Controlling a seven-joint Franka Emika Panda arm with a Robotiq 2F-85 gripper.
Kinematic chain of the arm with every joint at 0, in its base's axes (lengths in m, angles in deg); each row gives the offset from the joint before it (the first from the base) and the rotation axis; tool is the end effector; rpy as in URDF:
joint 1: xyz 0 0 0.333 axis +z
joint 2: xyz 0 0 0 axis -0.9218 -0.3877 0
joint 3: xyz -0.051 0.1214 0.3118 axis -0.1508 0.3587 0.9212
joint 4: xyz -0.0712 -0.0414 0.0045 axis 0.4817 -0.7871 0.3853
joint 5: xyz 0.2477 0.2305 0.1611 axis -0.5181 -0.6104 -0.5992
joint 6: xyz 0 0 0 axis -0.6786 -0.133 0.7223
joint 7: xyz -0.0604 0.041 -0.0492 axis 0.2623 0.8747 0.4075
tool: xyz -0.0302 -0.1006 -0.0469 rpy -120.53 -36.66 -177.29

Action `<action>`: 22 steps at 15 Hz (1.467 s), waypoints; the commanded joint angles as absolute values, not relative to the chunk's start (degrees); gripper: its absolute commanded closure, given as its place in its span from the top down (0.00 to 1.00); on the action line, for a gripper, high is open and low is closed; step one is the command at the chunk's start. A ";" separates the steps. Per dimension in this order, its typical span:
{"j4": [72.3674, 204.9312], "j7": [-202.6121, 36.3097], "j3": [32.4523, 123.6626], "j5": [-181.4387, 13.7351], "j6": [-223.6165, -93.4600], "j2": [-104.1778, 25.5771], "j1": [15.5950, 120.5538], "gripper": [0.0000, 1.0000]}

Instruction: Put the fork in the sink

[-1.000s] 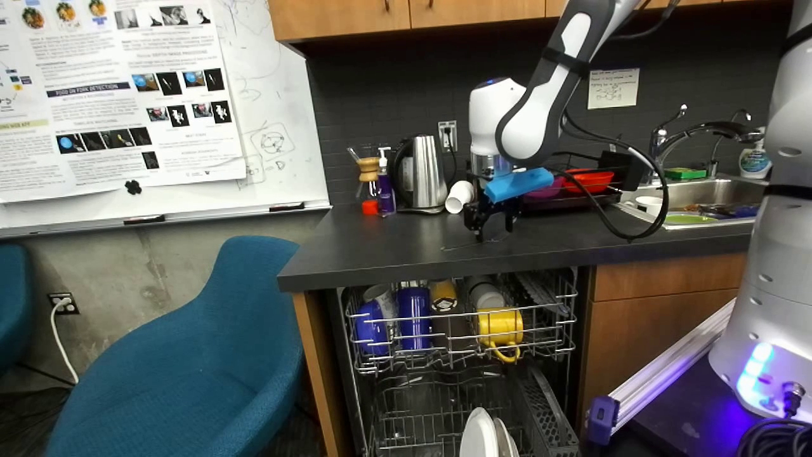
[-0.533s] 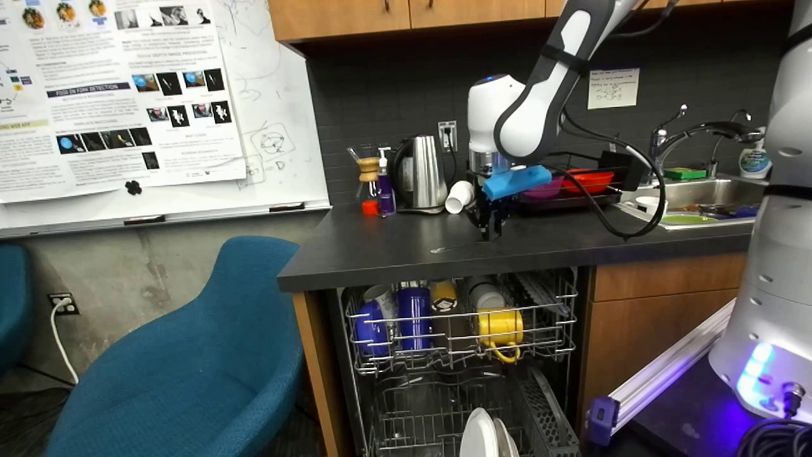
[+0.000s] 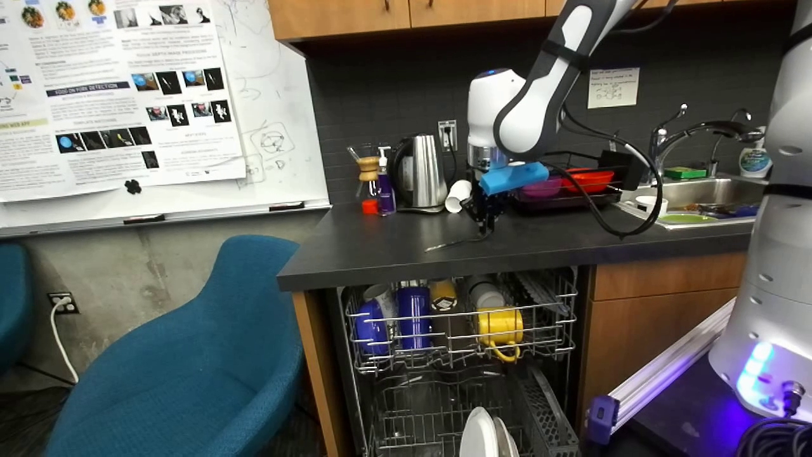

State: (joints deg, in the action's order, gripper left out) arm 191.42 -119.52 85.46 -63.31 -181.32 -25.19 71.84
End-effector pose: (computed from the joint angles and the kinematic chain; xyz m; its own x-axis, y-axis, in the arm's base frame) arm 0.4588 0.0801 0.3038 0.9523 -0.1922 0.2372 -0.2150 -0.9738 0.0742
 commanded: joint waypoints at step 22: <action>202.55 -111.41 91.23 -82.38 -183.10 5.38 69.67 0.00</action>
